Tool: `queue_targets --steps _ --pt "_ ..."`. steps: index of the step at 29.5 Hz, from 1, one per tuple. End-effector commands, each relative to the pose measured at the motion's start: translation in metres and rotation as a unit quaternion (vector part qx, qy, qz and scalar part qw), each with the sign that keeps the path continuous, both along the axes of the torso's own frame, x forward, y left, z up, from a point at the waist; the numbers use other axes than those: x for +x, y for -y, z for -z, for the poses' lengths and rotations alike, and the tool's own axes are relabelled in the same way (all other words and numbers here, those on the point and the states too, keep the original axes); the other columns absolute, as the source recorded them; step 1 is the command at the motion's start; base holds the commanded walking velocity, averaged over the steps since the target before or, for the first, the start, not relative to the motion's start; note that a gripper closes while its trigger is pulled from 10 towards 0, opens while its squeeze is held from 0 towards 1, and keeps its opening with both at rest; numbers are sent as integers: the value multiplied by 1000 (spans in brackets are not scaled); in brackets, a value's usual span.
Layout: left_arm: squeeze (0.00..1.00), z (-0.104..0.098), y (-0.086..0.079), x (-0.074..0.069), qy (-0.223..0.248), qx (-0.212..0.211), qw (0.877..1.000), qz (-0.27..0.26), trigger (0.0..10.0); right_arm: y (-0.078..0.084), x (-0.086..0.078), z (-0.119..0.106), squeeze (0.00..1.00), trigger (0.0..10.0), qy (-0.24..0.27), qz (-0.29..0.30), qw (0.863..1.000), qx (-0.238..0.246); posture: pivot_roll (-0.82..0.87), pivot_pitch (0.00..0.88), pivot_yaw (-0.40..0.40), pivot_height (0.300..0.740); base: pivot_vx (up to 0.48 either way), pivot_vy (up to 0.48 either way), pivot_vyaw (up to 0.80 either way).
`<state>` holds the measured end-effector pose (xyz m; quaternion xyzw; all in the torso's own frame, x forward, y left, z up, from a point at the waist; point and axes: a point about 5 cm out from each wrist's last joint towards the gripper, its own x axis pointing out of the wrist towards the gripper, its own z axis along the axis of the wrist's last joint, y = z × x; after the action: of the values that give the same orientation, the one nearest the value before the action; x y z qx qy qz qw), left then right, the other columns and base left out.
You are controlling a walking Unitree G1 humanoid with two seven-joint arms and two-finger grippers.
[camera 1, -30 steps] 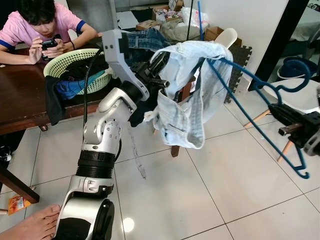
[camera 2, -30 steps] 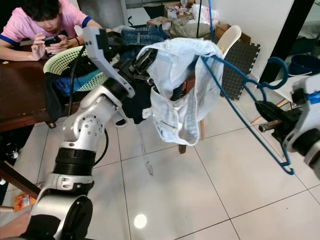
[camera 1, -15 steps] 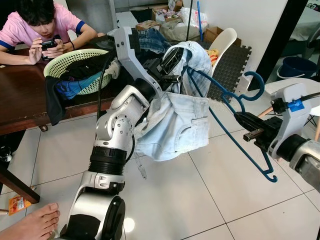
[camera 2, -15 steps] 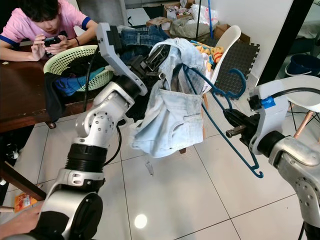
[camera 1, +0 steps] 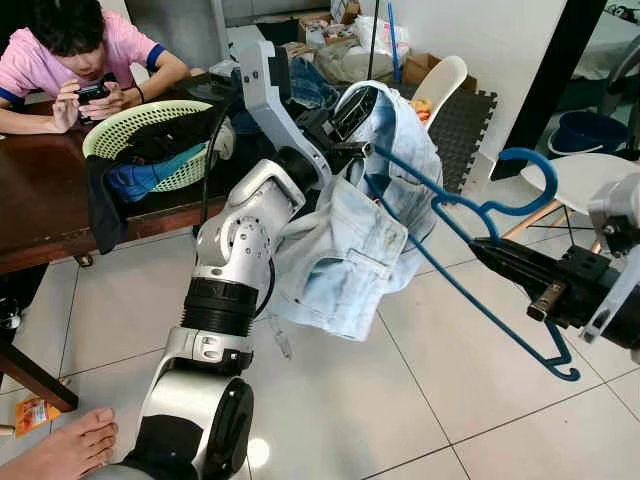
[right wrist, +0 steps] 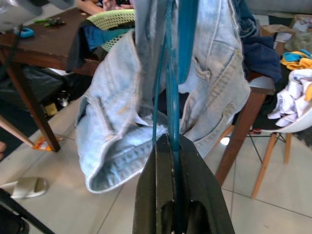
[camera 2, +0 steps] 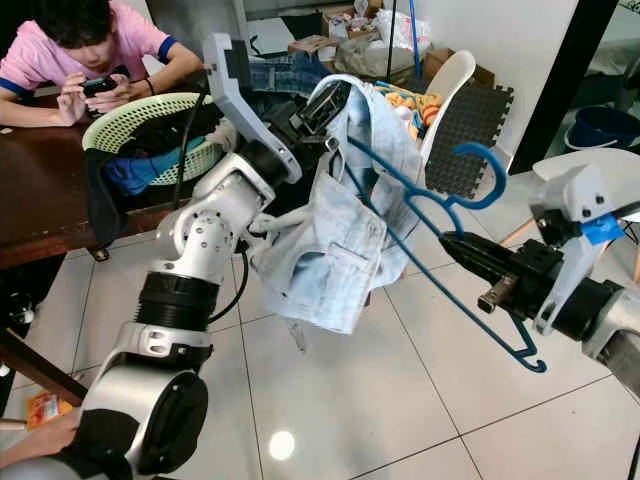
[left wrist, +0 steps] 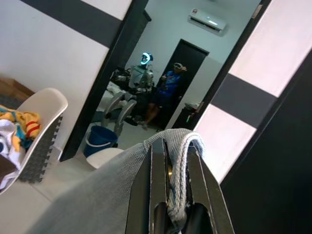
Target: Hang hanger
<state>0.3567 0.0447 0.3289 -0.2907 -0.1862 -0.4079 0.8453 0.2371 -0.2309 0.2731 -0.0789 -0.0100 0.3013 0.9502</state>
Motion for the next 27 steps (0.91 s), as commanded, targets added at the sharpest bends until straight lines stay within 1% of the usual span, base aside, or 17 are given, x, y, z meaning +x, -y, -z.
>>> queue_targets --steps 1,3,5,6,7,10,12,13,15,17,18,20,21,24,25,27 --pt "0 -15 12 -17 21 -30 998 55 10000 3 16 7 0 10000 -13 69 998 3 -51 106 63 740 0 0 0" --pt "0 -15 12 -17 21 -30 998 55 10000 3 16 7 0 10000 -13 69 998 3 -51 106 63 740 0 0 0" --pt "0 -14 20 -26 20 -35 995 90 10000 9 26 8 0 10000 -19 120 993 6 -50 106 61 740 0 0 0" --pt "0 -14 20 -26 20 -35 995 90 10000 9 26 8 0 10000 -19 120 993 6 -50 106 61 740 0 0 0" --pt "0 -12 22 -29 18 -33 994 101 10000 15 29 7 0 10000 -22 143 989 9 -52 108 61 740 0 0 0" --pt "0 -9 23 -31 14 -32 994 106 10000 20 31 7 0 10000 -25 161 987 9 -51 108 60 740 0 0 0" --pt "0 -3 24 -34 5 -32 993 117 10000 32 35 3 0 10000 -28 209 977 15 -52 108 57 740 0 0 0" --pt "0 -3 24 -34 5 -32 993 117 10000 32 35 3 0 10000 -28 209 977 15 -52 108 57 740 0 0 0" --pt "0 2 24 -37 -5 -30 991 133 10000 43 38 0 0 10000 -23 248 968 25 -52 106 55 740 0 0 0" --pt "0 2 24 -37 -5 -30 991 133 10000 43 38 0 0 10000 -23 248 968 25 -52 106 55 740 0 0 0" --pt "0 8 26 -40 -9 -12 989 145 10000 45 40 -5 0 10000 -6 260 965 38 -53 105 55 740 0 0 0" --pt "0 8 26 -40 -9 -12 989 145 10000 45 40 -5 0 10000 -6 260 965 38 -53 105 55 740 0 0 0" --pt "0 17 29 -43 -15 21 988 155 10000 45 41 -11 0 10000 17 259 964 55 -54 105 57 740 0 0 0" --pt "0 17 29 -43 -15 21 988 155 10000 45 41 -11 0 10000 17 259 964 55 -54 105 57 740 0 0 0" --pt "0 29 33 -45 -14 72 987 142 10000 40 42 -20 0 10000 44 244 966 78 -51 102 54 740 0 0 0" --pt "0 29 33 -45 -14 72 987 142 10000 40 42 -20 0 10000 44 244 966 78 -51 102 54 740 0 0 0"
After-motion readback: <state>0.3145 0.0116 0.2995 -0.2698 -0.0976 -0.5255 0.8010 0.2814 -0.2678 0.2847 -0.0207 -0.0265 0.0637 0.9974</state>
